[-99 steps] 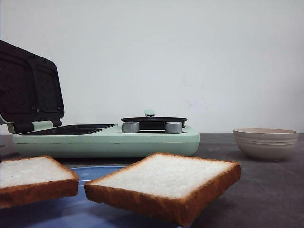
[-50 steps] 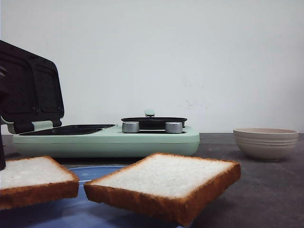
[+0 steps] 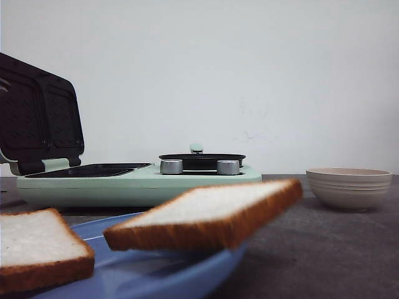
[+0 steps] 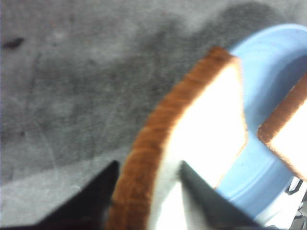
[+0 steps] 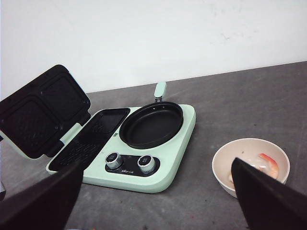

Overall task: Make breakfast with bread and shrimp
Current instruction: 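Lift the bread slice with the left gripper toward the sandwich maker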

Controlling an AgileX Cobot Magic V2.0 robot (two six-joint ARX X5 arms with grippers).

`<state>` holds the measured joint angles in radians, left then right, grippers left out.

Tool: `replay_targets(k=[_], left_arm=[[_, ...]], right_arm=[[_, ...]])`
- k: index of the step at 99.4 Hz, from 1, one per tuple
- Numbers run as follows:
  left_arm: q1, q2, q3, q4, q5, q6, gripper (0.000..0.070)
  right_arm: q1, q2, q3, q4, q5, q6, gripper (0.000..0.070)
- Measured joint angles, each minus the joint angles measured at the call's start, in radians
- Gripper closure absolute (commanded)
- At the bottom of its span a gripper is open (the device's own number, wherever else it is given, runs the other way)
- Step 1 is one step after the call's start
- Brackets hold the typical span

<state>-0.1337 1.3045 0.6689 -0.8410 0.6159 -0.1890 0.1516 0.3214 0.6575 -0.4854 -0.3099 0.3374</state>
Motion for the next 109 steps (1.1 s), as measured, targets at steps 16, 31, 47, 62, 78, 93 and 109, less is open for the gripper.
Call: replay_targets(k=[16, 31, 47, 62, 78, 93, 109], left_arm=[[0.000, 0.000, 0.002, 0.000, 0.026, 0.000, 0.0696], [0.000, -0.006, 0.002, -0.001, 0.074, 0.000, 0.0696], [0.000, -0.037, 0.002, -0.002, 0.082, 0.003, 0.0696], [0.000, -0.084, 0.006, -0.009, 0.111, 0.020, 0.0696], [0.000, -0.144, 0.065, -0.008, 0.166, 0.022, 0.0696], [0.000, -0.187, 0.130, -0.006, 0.169, 0.014, 0.0696], [0.000, -0.204, 0.217, 0.006, 0.169, -0.005, 0.0696]], right_arm=[[0.000, 0.000, 0.000, -0.001, 0.000, 0.000, 0.0082], [0.000, 0.000, 0.000, -0.002, 0.000, 0.000, 0.0082], [0.000, 0.000, 0.000, -0.003, 0.000, 0.000, 0.0082], [0.000, 0.000, 0.000, -0.004, 0.000, 0.000, 0.0082], [0.000, 0.000, 0.000, -0.007, 0.000, 0.000, 0.0082], [0.000, 0.000, 0.000, -0.009, 0.000, 0.000, 0.0082], [0.000, 0.000, 0.000, -0.011, 0.000, 0.000, 0.0082]])
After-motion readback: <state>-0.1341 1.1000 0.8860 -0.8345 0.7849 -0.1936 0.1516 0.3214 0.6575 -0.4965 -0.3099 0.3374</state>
